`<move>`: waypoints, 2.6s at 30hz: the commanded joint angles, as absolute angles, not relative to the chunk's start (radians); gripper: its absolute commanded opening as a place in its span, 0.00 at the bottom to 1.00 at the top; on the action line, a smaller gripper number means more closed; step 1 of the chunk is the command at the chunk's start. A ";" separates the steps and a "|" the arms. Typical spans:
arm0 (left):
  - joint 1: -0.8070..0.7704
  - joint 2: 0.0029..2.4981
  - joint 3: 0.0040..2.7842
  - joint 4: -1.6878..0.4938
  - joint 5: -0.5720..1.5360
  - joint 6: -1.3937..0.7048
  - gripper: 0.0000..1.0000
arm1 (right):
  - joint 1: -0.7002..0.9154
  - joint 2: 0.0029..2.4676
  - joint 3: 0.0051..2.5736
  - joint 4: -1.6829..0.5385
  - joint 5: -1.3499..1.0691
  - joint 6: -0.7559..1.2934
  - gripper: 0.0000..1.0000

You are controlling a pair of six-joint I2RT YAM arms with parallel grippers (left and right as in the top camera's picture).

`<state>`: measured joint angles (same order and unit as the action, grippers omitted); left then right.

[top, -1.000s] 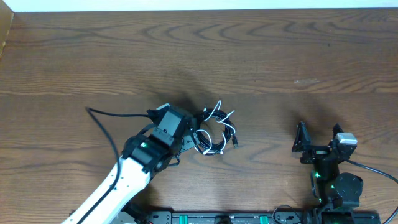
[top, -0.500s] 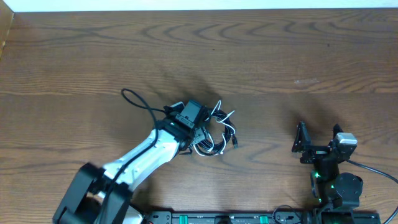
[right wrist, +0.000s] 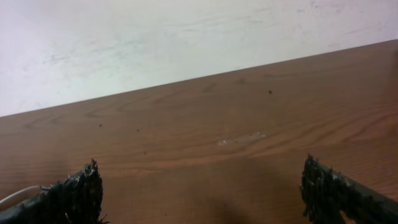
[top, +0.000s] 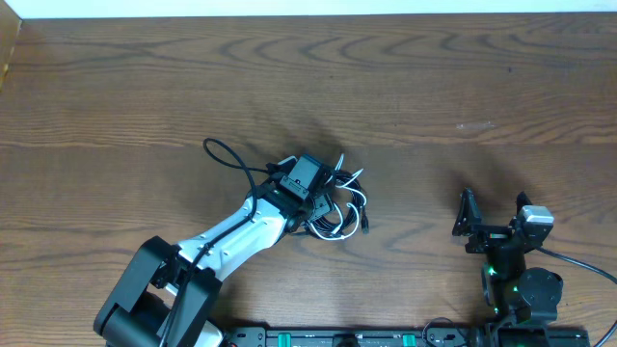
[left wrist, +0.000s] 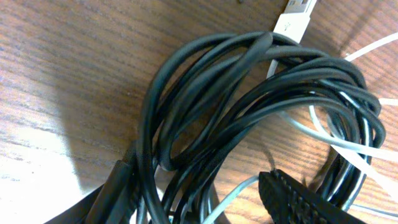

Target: Untangle cables

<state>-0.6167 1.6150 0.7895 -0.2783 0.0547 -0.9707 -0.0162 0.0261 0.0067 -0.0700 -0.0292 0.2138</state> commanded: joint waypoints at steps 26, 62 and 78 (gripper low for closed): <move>-0.647 1.337 0.791 -0.223 0.004 -0.976 0.07 | -0.009 0.026 0.006 -0.074 -0.028 0.224 0.99; -0.647 1.111 0.791 -0.229 0.197 -0.667 0.07 | -0.009 0.030 0.062 0.113 -0.798 0.973 0.88; -0.647 1.111 0.791 -0.218 0.271 -0.692 0.07 | 0.049 0.098 0.131 -0.186 -0.949 1.269 0.60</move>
